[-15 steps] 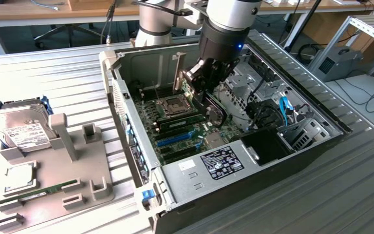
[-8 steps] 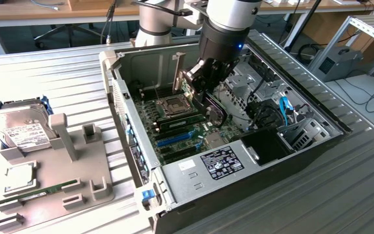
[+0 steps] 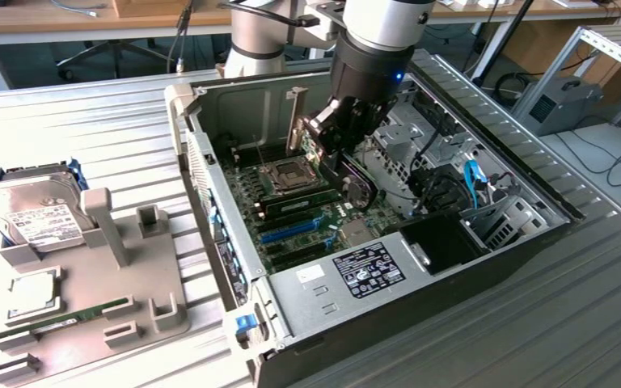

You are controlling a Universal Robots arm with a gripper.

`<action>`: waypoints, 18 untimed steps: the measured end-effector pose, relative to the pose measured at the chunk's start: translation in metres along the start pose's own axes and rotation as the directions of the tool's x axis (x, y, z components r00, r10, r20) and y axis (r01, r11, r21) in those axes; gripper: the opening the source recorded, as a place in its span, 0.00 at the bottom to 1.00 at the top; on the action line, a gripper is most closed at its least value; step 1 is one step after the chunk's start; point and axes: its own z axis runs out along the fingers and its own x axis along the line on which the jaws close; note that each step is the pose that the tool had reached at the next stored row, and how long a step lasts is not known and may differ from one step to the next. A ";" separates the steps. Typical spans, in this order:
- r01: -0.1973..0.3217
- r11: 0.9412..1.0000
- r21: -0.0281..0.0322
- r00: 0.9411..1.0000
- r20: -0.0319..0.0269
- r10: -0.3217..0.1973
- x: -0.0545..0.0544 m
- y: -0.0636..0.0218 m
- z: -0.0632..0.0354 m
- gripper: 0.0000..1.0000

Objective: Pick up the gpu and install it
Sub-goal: 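Insert the gpu into the slot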

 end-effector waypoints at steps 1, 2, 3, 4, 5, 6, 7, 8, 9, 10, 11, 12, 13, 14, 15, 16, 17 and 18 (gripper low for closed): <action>0.001 1.000 0.000 1.000 0.000 -0.001 0.000 0.0000 0.0000 0.26; 0.001 1.000 0.000 1.000 0.000 -0.001 0.000 0.0000 0.0000 0.26; 0.002 1.000 0.000 1.000 0.000 -0.002 0.000 0.0000 0.0000 0.26; 0.003 1.000 0.000 1.000 0.000 -0.003 0.000 0.0000 0.0000 0.26; 0.004 1.000 0.000 1.000 0.000 -0.004 0.000 0.0000 0.0001 0.26; 0.005 1.000 0.000 1.000 0.000 -0.005 0.000 0.0000 0.0001 0.26; 0.006 1.000 0.000 1.000 0.000 -0.006 0.000 0.0000 0.0002 0.26; 0.007 1.000 0.000 1.000 0.000 -0.007 0.000 0.0000 0.0002 0.26; 0.008 1.000 0.000 1.000 0.000 -0.008 0.000 0.0000 0.0004 0.26; 0.009 1.000 0.000 1.000 0.000 -0.009 0.000 -0.0001 0.0006 0.26; 0.010 1.000 0.000 1.000 0.000 -0.010 0.000 -0.0001 0.0009 0.26; 0.011 1.000 0.000 1.000 0.000 -0.011 0.000 -0.0001 0.0011 0.26; 0.013 1.000 0.000 1.000 0.000 -0.013 0.000 -0.0002 0.0017 0.26; 0.015 1.000 0.000 1.000 -0.001 -0.015 0.000 -0.0002 0.0020 0.26; 0.016 1.000 0.000 1.000 -0.001 -0.016 0.000 -0.0002 0.0022 0.26; 0.017 1.000 0.000 1.000 -0.001 -0.017 0.000 -0.0002 0.0024 0.26; 0.019 1.000 0.000 1.000 -0.001 -0.019 0.000 -0.0002 0.0025 0.26; 0.020 1.000 0.000 1.000 -0.001 -0.020 0.000 -0.0002 0.0027 0.26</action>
